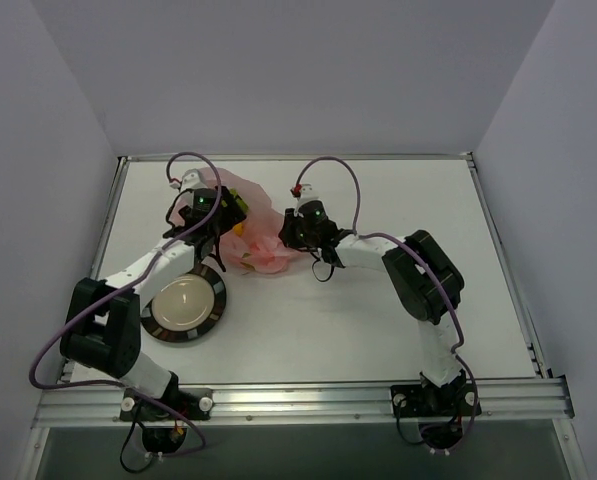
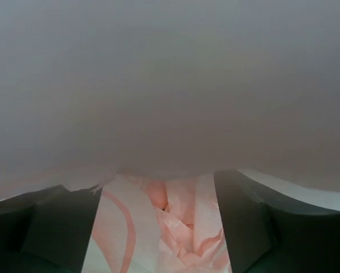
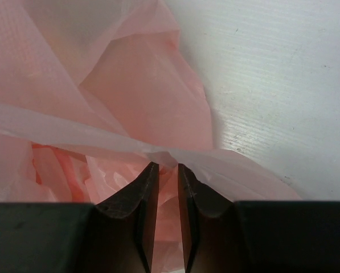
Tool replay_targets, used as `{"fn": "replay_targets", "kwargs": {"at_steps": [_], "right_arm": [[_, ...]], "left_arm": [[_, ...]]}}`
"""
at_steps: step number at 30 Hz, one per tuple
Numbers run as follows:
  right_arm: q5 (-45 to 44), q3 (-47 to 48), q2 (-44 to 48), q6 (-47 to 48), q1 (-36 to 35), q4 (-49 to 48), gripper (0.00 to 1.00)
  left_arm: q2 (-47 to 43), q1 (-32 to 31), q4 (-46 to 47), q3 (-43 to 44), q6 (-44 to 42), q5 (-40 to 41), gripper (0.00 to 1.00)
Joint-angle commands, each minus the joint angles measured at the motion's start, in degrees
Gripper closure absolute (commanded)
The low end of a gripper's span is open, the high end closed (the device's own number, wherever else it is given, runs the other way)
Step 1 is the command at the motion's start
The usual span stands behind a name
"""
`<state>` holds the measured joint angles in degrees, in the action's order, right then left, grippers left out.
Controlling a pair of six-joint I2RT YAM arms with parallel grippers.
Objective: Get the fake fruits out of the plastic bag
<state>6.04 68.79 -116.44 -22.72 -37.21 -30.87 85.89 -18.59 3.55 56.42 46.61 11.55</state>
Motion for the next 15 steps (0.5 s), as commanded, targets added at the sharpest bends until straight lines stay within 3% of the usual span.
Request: {"fn": "replay_targets", "kwargs": {"at_steps": [1, 5, 8, 15], "right_arm": [[0.11, -0.77, 3.5, -0.13, -0.23, -1.47, 0.83], [0.11, -0.77, 3.59, -0.22, -0.14, -1.56, 0.84], [0.2, -0.77, 3.33, -0.31, -0.23, -1.91, 0.83], [-0.24, -1.21, 3.94, -0.22, -0.32, -2.0, 0.84]], "left_arm": [[1.83, -0.39, -1.8, 3.96, 0.06, -1.62, 0.27], [1.22, -1.45, -1.88, 4.48, 0.59, 0.12, 0.38], [1.65, -1.54, -1.36, 5.36, 1.03, 1.45, 0.52], [10.17, -1.71, -2.15, 10.81, 2.08, 5.06, 0.75]]}}
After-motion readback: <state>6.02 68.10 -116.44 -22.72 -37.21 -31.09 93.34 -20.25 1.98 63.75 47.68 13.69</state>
